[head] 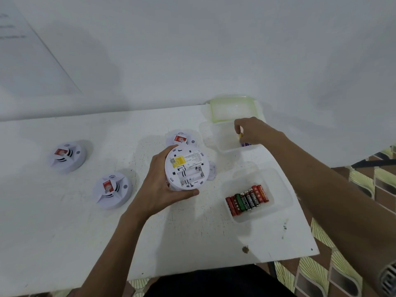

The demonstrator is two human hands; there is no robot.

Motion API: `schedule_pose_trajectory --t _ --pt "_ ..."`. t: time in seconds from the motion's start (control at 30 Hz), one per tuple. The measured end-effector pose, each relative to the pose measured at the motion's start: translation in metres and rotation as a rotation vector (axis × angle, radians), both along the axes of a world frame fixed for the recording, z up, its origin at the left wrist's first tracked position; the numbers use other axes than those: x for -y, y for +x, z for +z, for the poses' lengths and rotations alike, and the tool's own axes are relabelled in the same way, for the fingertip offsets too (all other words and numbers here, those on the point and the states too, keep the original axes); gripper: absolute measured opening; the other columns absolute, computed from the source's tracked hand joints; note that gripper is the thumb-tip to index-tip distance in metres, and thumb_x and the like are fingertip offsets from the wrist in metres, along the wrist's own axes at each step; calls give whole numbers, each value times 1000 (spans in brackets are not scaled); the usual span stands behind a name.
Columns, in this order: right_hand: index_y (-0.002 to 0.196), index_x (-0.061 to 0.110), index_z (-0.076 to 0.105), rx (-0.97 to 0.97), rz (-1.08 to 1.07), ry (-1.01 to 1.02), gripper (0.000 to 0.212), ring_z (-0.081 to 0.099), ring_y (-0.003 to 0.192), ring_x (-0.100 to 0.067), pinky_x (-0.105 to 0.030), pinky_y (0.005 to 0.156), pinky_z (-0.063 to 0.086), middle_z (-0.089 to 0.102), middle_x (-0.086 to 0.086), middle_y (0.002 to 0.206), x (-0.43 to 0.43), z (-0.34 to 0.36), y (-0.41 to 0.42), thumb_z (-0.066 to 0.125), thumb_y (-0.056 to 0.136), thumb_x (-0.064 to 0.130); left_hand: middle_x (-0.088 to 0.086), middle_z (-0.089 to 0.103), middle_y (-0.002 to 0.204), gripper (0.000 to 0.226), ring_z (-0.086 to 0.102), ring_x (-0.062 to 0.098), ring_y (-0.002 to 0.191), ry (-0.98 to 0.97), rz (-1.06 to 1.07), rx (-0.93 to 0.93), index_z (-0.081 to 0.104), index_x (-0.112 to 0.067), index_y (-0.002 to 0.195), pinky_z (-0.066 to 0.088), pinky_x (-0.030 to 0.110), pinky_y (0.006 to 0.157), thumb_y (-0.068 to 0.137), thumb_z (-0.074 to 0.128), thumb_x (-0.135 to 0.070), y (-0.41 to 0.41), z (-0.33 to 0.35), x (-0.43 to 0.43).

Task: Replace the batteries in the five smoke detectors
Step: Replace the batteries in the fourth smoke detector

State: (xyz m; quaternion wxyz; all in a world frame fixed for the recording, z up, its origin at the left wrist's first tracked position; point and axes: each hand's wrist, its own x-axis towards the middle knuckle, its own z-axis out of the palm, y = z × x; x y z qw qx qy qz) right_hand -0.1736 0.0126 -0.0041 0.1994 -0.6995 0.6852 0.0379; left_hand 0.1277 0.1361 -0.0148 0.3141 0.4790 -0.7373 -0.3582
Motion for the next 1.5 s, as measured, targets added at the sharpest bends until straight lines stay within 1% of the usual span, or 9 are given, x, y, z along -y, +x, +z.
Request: schedule_pose_trajectory --t 0.23,0.47,0.73,0.83,0.97,1.1,1.27,1.4,1.5 --pt "92 20 64 580 -240 -389 11 56 63 -12 -22 53 45 66 1 89 -51 25 24 63 87 10 -38 32 131 100 38 0 126 3 12 -31 22 -57 131 30 4 99 51 82 -58 9 3 3" --pt "96 15 65 1077 -157 -457 17 67 85 -14 -24 76 55 69 0 90 -133 60 100 68 86 2 -12 41 139 106 42 7 128 33 -3 -84 27 -34 140 38 20 104 53 84 -54 18 3 8" --pt "98 4 69 692 318 -712 10 64 90 -17 -32 77 53 68 -5 97 -147 40 133 65 89 3 -22 38 136 98 41 6 127 37 -27 -96 24 -46 135 34 14 102 54 72 -75 25 9 9" --pt "103 6 71 440 529 -780 17 61 90 -23 -33 73 53 68 -8 102 -144 38 133 66 87 2 -25 42 129 96 45 -6 117 49 -31 -96 24 -53 130 37 7 94 55 83 -58 26 18 6" --pt "107 13 72 294 659 -781 24 53 88 -24 -29 66 48 64 -9 100 -140 37 132 70 85 4 -31 39 133 90 42 -10 122 86 -85 -187 28 -35 131 35 10 99 61 73 -70 27 17 2" --pt "105 15 74 289 687 -781 21 55 86 -28 -24 72 40 62 -13 98 -132 38 128 71 85 8 -38 39 127 94 40 -18 117 140 -62 -174 29 -39 127 32 4 97 53 65 -84 28 18 3" --pt "113 20 73 378 644 -685 30 54 97 -26 -28 81 46 62 -10 109 -130 34 120 60 90 5 -16 37 136 100 41 3 126 190 -63 -209 29 -35 128 32 22 107 50 63 -87 31 7 4" --pt "111 12 72 666 337 -653 25 62 89 -20 -28 78 49 69 -5 98 -121 37 105 60 91 4 -17 36 137 99 39 -6 125 122 -66 -156 27 -39 132 31 7 101 52 68 -80 29 9 4" --pt "106 14 73 567 107 -588 20 62 72 -8 -27 73 53 69 -1 87 -97 38 79 64 90 6 -11 37 139 101 39 0 128 103 -64 -149 26 -39 135 32 10 103 53 71 -76 30 5 4"
